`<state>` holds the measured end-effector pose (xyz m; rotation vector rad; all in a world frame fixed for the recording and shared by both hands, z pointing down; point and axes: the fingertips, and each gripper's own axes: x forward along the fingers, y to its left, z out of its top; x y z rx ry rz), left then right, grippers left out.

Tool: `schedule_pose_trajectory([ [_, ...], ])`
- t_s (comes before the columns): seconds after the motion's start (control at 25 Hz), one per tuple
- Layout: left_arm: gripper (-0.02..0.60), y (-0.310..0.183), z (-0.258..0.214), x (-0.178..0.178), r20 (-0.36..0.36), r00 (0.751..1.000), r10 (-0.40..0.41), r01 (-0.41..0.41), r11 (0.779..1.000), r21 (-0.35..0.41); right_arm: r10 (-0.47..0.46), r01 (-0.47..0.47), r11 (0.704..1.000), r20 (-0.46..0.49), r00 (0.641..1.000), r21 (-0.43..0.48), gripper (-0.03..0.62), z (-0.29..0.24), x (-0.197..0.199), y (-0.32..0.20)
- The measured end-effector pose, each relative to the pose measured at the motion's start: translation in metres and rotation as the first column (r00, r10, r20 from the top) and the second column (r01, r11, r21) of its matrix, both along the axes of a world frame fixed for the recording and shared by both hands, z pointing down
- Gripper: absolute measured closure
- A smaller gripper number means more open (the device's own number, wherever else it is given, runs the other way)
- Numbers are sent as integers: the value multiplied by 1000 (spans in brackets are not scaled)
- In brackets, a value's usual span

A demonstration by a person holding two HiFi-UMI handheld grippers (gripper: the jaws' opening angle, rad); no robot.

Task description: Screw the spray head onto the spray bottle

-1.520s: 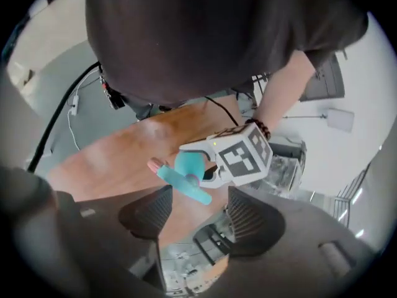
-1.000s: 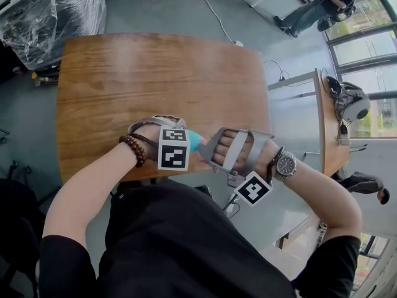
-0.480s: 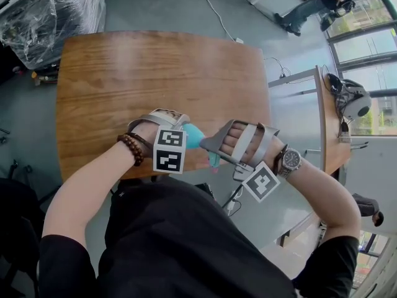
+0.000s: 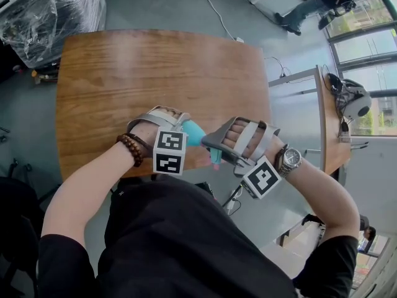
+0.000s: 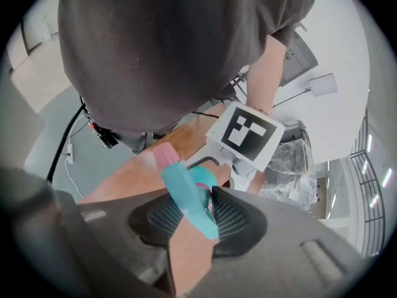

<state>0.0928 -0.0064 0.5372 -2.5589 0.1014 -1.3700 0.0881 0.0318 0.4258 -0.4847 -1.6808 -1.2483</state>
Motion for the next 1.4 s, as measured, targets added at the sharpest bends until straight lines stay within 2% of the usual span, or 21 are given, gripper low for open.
schedule_pose_trajectory([
  [0.16, 187, -4, 1, -1, -3, 996, -84, 84, 996, -24, 135, -136, 991, -27, 990, -15, 478, 9, 9, -11],
  [0.28, 190, -10, 3, -3, -4, 989, -146, 145, 989, -19, 306, -307, 948, -21, 952, -85, 478, 13, 9, -21],
  [0.36, 192, -15, 4, -4, 2, 985, -174, 174, 985, -4, 435, -432, 887, -22, 900, -160, 478, 15, 8, -27],
  [0.4, 192, -17, 5, -5, 5, 982, -187, 187, 982, 7, 501, -495, 844, -28, 865, -205, 479, 17, 9, -30],
  [0.48, 192, -22, 6, -7, 10, 977, -211, 211, 977, 35, 636, -620, 722, -58, 770, -308, 479, 21, 9, -36],
  [0.52, 192, -24, 6, -8, 13, 975, -223, 222, 974, 52, 703, -678, 639, -83, 707, -362, 478, 22, 9, -39],
  [0.56, 193, -26, 7, -9, 15, 972, -234, 232, 970, 70, 766, -731, 541, -116, 633, -417, 477, 23, 9, -41],
  [0.64, 192, -30, 7, -11, 22, 966, -256, 253, 961, 108, 867, -797, 302, -198, 458, -523, 478, 23, 8, -48],
  [0.68, 192, -33, 8, -13, 28, 963, -267, 261, 956, 131, 901, -806, 159, -250, 355, -571, 477, 23, 8, -52],
  [0.72, 192, -35, 8, -14, 36, 961, -275, 267, 951, 156, 918, -792, -4, -316, 239, -611, 477, 24, 9, -56],
  [0.76, 192, -38, 7, -16, 45, 958, -282, 270, 945, 185, 910, -748, -183, -397, 117, -638, 477, 25, 11, -60],
  [0.8, 192, -40, 7, -18, 55, 956, -287, 269, 938, 220, 871, -669, -365, -491, 1, -647, 477, 27, 13, -63],
  [0.84, 192, -43, 6, -20, 64, 954, -293, 267, 929, 257, 804, -564, -530, -587, -97, -633, 477, 28, 15, -65],
  [0.88, 192, -46, 5, -22, 71, 952, -299, 267, 919, 291, 725, -453, -658, -668, -166, -601, 477, 30, 17, -66],
  [0.92, 190, -48, 4, -24, 73, 949, -307, 269, 909, 318, 659, -360, -738, -724, -206, -570, 477, 31, 18, -66],
  [0.96, 190, -49, 5, -25, 72, 947, -314, 273, 902, 334, 619, -298, -778, -753, -221, -552, 476, 32, 18, -66],
  [1.0, 190, -50, 6, -26, 68, 945, -318, 278, 899, 338, 605, -267, -792, -764, -224, -549, 475, 33, 18, -66],
  [1.12, 189, -46, 9, -20, 42, 947, -317, 291, 909, 299, 630, -298, -773, -738, -245, -561, 468, 34, 19, -67],
  [1.2, 189, -42, 8, -15, 24, 950, -312, 295, 918, 265, 674, -331, -731, -707, -214, -596, 350, 33, 14, -70],
  [1.28, 187, -41, 9, -13, 19, 950, -312, 300, 926, 229, 722, -354, -678, -674, -159, -644, 316, 27, 8, -72],
  [1.4, 186, -40, 14, -18, 24, 949, -315, 307, 936, 174, 796, -404, -584, -594, -117, -704, 265, 13, 15, -78],
])
